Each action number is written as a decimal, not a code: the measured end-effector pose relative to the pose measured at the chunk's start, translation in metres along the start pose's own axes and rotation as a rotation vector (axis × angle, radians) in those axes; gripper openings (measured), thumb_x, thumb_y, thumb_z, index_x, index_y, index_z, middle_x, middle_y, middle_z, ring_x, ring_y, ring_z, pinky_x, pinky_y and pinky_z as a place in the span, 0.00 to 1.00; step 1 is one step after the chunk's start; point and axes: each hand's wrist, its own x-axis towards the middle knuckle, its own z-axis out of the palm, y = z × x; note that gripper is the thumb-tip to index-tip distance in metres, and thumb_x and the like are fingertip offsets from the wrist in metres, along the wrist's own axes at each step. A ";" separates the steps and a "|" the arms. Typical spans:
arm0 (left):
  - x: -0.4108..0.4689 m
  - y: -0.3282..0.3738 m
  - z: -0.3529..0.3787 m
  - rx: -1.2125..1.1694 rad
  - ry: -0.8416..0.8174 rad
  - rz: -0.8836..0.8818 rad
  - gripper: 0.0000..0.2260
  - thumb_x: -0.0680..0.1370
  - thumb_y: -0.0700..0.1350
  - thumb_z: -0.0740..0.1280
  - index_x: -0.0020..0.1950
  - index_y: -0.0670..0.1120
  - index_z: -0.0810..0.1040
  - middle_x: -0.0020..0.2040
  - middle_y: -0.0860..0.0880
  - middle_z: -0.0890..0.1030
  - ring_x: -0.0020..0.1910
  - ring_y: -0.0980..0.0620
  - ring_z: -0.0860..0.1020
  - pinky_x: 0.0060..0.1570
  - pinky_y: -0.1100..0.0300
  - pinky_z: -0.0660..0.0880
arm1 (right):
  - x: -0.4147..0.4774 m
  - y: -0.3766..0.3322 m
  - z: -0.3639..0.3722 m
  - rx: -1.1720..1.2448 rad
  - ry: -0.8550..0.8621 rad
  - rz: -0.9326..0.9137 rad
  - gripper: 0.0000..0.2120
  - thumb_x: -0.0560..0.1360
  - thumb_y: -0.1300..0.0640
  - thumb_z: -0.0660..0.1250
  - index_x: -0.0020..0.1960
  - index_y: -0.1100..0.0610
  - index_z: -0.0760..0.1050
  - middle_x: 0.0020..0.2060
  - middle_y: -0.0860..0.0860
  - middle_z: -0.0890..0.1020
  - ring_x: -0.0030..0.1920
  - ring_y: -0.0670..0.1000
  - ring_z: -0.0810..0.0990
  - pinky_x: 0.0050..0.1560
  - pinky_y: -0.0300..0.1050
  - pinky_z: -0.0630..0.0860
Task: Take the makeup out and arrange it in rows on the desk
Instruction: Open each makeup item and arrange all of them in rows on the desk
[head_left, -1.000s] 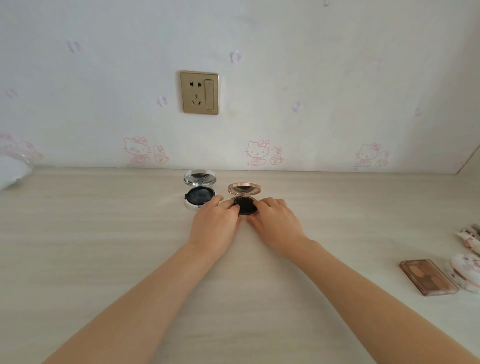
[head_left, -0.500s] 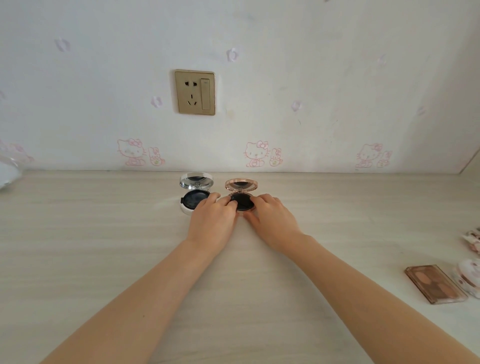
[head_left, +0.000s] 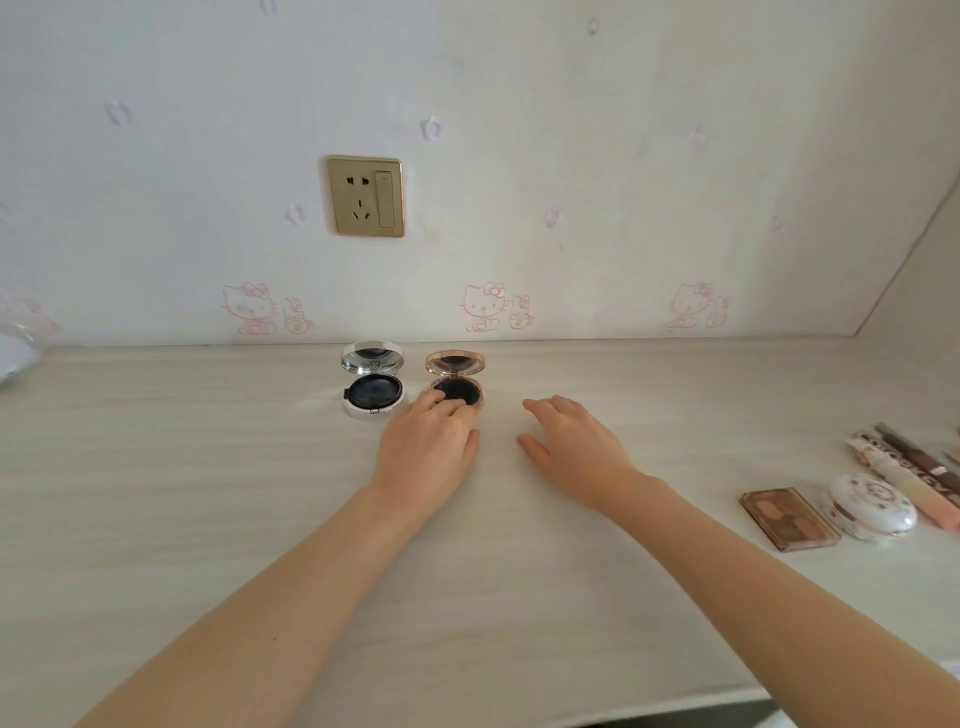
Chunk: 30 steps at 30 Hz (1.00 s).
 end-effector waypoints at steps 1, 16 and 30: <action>-0.003 0.007 -0.001 -0.008 0.000 0.005 0.14 0.80 0.49 0.59 0.62 0.49 0.77 0.59 0.55 0.80 0.64 0.52 0.70 0.57 0.57 0.71 | -0.009 0.006 -0.005 -0.009 0.005 0.007 0.23 0.80 0.49 0.58 0.73 0.55 0.63 0.67 0.52 0.71 0.70 0.52 0.64 0.64 0.45 0.65; -0.023 0.156 0.000 -0.408 -0.028 0.121 0.14 0.79 0.46 0.59 0.62 0.50 0.78 0.53 0.47 0.81 0.60 0.50 0.74 0.51 0.56 0.73 | -0.140 0.102 -0.079 -0.092 0.095 0.173 0.20 0.80 0.50 0.59 0.69 0.56 0.69 0.64 0.52 0.73 0.68 0.52 0.67 0.63 0.47 0.68; 0.017 0.272 0.007 -0.631 -0.158 0.185 0.12 0.79 0.46 0.60 0.58 0.50 0.80 0.54 0.45 0.81 0.58 0.46 0.75 0.53 0.52 0.75 | -0.182 0.193 -0.113 -0.054 0.197 0.557 0.16 0.79 0.51 0.58 0.62 0.59 0.75 0.52 0.56 0.81 0.57 0.59 0.75 0.55 0.52 0.73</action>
